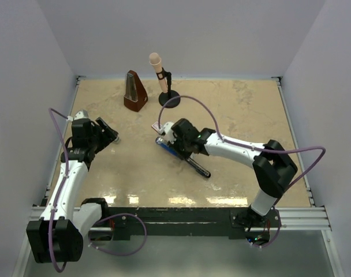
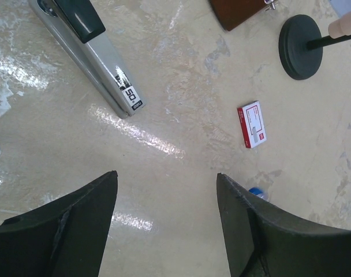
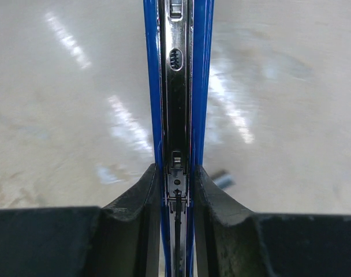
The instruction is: Unload the staples from the stapler
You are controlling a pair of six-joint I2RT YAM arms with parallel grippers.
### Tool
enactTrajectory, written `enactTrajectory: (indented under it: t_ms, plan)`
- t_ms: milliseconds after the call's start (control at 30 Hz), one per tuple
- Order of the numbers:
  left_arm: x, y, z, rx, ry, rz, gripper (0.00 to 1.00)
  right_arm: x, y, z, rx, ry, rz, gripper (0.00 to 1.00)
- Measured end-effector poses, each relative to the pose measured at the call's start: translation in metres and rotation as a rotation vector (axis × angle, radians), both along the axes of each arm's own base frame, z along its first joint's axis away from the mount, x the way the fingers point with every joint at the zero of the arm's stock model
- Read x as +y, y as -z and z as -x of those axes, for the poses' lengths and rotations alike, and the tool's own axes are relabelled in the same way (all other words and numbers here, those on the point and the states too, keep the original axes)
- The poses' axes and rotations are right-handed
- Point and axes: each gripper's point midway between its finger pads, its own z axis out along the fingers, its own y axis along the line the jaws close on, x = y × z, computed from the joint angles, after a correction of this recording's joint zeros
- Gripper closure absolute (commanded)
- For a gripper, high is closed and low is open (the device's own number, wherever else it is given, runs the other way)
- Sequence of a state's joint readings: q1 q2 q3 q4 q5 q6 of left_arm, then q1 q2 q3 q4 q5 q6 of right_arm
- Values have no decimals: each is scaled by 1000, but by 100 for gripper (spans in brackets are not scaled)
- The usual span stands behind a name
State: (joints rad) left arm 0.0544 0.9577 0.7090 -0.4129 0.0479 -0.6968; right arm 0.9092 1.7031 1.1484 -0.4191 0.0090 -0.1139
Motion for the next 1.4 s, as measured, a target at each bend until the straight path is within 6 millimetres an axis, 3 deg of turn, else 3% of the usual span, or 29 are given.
enactTrajectory:
  t_ms: [100, 300, 400, 500, 600, 733, 967, 1133, 1400]
  plan:
    - [0, 0, 0, 0, -1, -1, 27, -31, -14, -45, -20, 166, -9, 100]
    - [2, 2, 0, 6, -8, -6, 27, -120, -37, -130, -92, 482, 31, 100]
    - [2, 9, -2, 33, -7, -4, 27, -147, -33, -173, -103, 582, 52, 100]
    - [3, 15, -2, 55, -8, -7, 27, -165, -15, -199, -87, 634, 87, 100]
    - [6, 15, -3, 53, -21, -21, 27, -175, 2, -209, -55, 652, 122, 100]
    - [10, 16, -3, 59, -42, -28, 27, -181, 14, -213, -31, 659, 146, 92]
    - [25, 18, -14, 63, -114, -2, 26, -188, 16, -214, -24, 670, 143, 67]
    - [64, 20, -43, 112, -223, 31, 26, -188, 15, -218, -32, 674, 129, 61]
    - [129, 11, -67, 112, -409, -25, 27, -184, 14, -219, -29, 669, 111, 56]
